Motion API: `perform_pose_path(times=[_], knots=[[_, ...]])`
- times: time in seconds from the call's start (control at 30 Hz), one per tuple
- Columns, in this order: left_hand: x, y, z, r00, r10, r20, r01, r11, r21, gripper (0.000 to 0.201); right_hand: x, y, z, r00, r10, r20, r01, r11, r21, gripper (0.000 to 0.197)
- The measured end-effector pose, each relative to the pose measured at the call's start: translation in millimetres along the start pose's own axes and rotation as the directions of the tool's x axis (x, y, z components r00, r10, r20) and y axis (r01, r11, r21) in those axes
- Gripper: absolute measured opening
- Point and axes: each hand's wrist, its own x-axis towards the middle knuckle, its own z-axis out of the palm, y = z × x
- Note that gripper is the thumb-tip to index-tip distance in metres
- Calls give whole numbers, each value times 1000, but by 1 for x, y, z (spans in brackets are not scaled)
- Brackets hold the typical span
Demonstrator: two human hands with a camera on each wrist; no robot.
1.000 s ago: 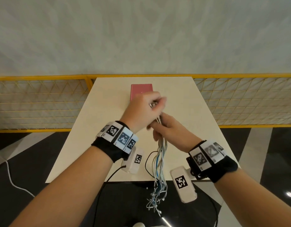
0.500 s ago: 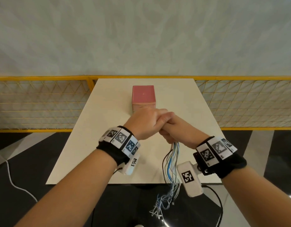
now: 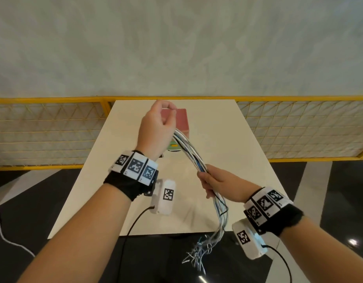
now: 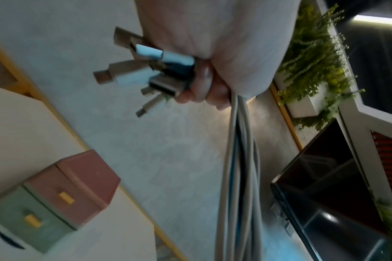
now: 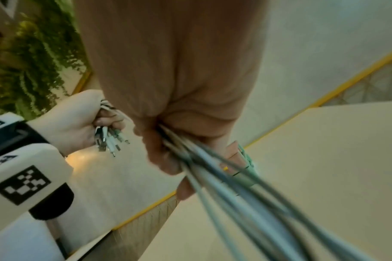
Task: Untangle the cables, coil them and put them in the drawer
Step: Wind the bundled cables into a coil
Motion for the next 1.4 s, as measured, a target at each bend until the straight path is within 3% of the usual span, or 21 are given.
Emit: perform_pose_path(times=[0.1,0.2,0.27,0.33,0.37,0.53,0.63,0.73,0.83,0.93,1.0,1.07,1.1,1.17,1.2,1.27,1.33,1.4], knots=[[2,-4,-5,988,65,140,-90,981,175,17,4,5,2,993,-17,-118,-8,979,-205,18],[1,2,-10,912,-13,410,-232,808,542,46,7,0,-1,982,-49,-185,-2,965,-264,15],[-8,13,-2,814,-95,573,-266,817,513,60,10,-11,2,979,-106,-176,46,948,-315,13],[-24,19,12,705,-185,684,-166,895,413,68,13,-22,6,971,-157,-178,79,922,-378,16],[-31,18,18,698,-204,686,-109,917,384,66,14,-25,6,966,-173,-191,86,916,-392,18],[-35,2,16,913,-57,403,-45,970,238,29,10,-18,2,974,-141,-178,106,975,-194,20],[-22,6,2,977,-22,210,19,1000,16,19,2,3,13,991,-67,-115,38,971,-238,17],[-21,5,-6,988,31,152,-28,999,-23,12,5,14,20,987,-29,-159,-37,917,-397,20],[-19,-2,-15,958,-10,287,-17,996,90,24,8,10,9,968,-7,-252,-128,847,-515,32],[-15,-4,-26,832,-191,520,45,959,279,51,7,-2,-1,951,-20,-309,-185,764,-617,34],[-18,1,-16,756,-220,616,-33,928,372,67,11,-16,-3,946,-71,-315,-187,676,-712,32],[-25,7,-1,731,-185,657,-73,935,346,70,18,-30,-7,928,-149,-342,-167,653,-739,29],[-27,8,3,751,-153,642,-70,949,308,70,19,-34,-9,914,-185,-362,-134,704,-697,27],[-25,6,1,841,-80,534,-46,975,218,67,19,-34,-14,896,-214,-390,-1,875,-484,20],[-22,4,-4,887,-46,459,-30,987,157,66,17,-31,-14,906,-180,-382,42,939,-342,16],[-17,0,-14,931,-1,364,-7,1000,21,65,12,-25,-8,937,-103,-335,57,988,-143,13],[-21,2,-20,943,24,333,-5,998,-58,59,13,-22,-4,955,-84,-286,34,984,-173,12],[-27,0,-21,946,9,325,19,996,-84,49,19,-20,-4,965,-89,-248,-7,933,-361,16]])
